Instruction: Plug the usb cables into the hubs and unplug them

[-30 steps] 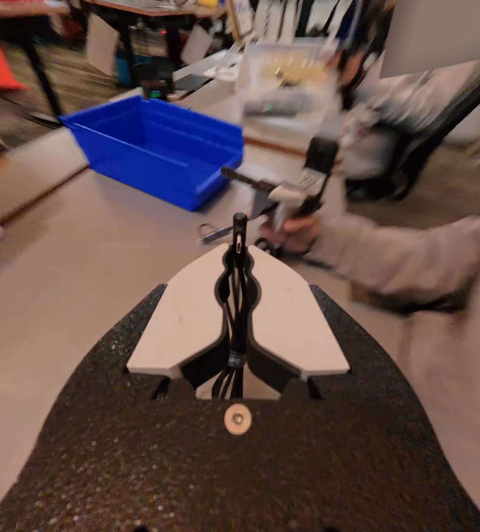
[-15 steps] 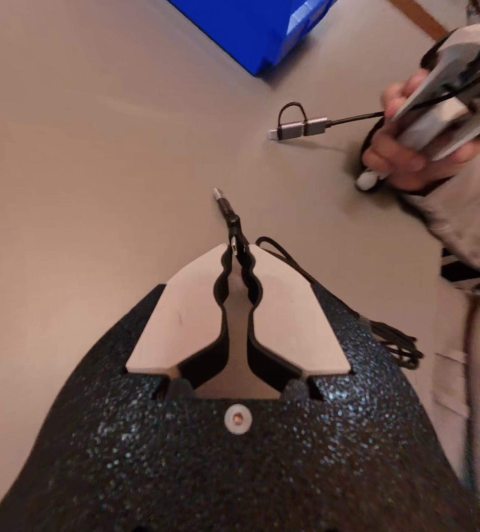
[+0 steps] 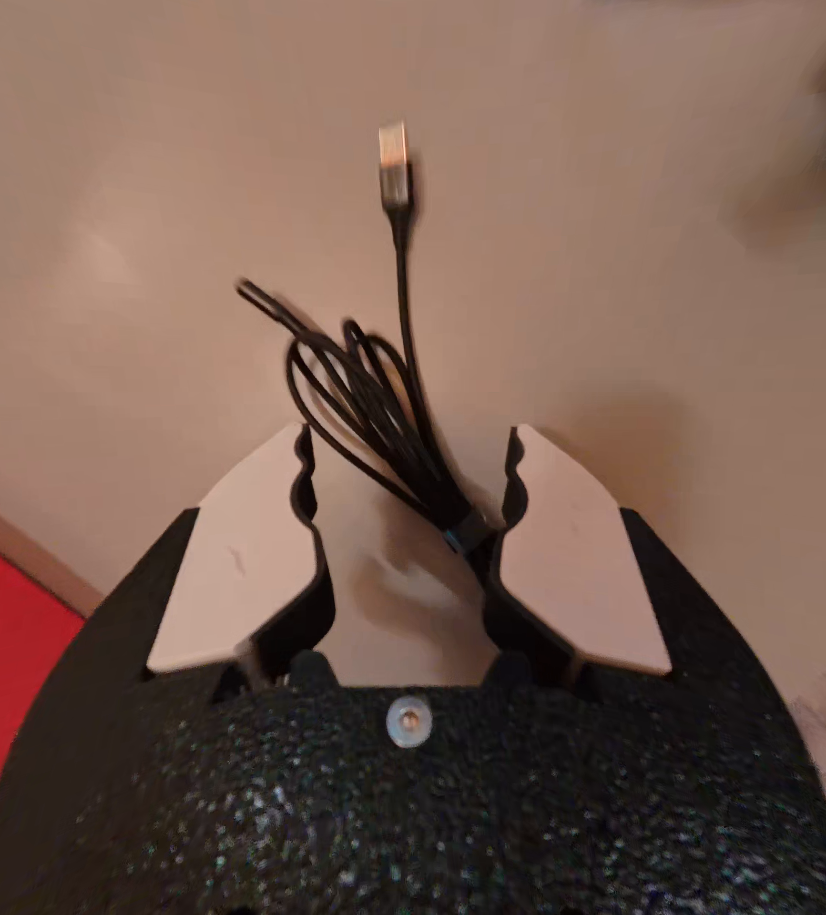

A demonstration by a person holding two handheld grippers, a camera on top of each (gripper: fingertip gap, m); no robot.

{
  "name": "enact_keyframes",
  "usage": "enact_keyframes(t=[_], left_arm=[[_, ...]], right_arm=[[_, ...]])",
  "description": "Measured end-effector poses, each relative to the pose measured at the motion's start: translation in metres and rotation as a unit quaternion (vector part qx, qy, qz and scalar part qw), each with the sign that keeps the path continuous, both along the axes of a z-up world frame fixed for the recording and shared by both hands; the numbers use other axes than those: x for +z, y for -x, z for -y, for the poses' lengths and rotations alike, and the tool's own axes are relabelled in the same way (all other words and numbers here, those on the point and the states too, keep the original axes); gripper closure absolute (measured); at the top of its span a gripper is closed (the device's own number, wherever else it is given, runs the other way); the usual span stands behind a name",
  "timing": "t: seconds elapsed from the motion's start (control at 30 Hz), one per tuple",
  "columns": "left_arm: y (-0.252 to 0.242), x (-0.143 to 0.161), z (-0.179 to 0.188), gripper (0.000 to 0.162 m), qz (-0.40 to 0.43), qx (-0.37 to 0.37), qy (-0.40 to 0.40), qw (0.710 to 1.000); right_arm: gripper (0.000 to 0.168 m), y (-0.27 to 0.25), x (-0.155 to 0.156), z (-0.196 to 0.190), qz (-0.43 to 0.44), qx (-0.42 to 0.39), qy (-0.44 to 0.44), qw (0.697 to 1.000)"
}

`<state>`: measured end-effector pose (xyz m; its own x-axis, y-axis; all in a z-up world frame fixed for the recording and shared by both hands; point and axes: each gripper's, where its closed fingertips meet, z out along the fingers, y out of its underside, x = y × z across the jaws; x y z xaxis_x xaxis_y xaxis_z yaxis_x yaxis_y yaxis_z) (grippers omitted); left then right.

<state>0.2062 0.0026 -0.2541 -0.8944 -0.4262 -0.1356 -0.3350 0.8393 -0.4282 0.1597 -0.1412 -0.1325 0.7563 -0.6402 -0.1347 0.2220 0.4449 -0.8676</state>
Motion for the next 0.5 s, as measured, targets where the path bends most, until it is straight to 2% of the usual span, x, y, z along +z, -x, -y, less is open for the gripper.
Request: enact_keyframes(t=[0.03, 0.1, 0.2, 0.23, 0.3, 0.33, 0.4, 0.43, 0.5], left_arm=[[0.003, -0.009, -0.005, 0.090, 0.006, -0.003, -0.025, 1.000], [0.000, -0.024, -0.012, 0.095, 0.016, -0.001, -0.056, 0.998], [-0.007, -0.031, -0.005, 0.109, -0.014, -0.016, -0.028, 0.999], [-0.006, -0.031, -0.002, 0.115, -0.025, -0.054, -0.023, 0.998], [-0.005, -0.028, 0.002, 0.126, 0.008, -0.192, -0.030, 0.981], [-0.008, -0.025, 0.002, 0.132, 0.055, -0.266, -0.043, 0.961], [-0.008, -0.023, -0.003, 0.135, 0.141, -0.422, -0.083, 0.892], [-0.007, -0.025, -0.009, 0.134, 0.157, -0.470, -0.107, 0.862], [-0.016, -0.025, -0.018, 0.131, 0.189, -0.502, -0.140, 0.832]], right_arm=[[0.144, 0.000, 0.000, 0.000, 0.000, 0.000, -0.001, 1.000], [0.144, 0.000, 0.000, 0.002, -0.001, -0.003, -0.005, 1.000], [0.144, 0.000, 0.001, 0.005, -0.001, -0.006, -0.016, 1.000], [0.144, 0.000, 0.001, 0.006, -0.001, -0.007, -0.018, 1.000], [0.144, 0.000, 0.001, 0.006, -0.001, -0.008, -0.019, 1.000], [0.144, 0.000, 0.001, 0.006, -0.001, -0.008, -0.018, 1.000], [0.144, 0.001, 0.001, 0.005, 0.000, -0.006, -0.016, 1.000], [0.144, 0.000, 0.001, 0.005, -0.001, -0.006, -0.015, 1.000], [0.144, 0.000, 0.001, 0.005, -0.003, -0.004, -0.016, 1.000]])
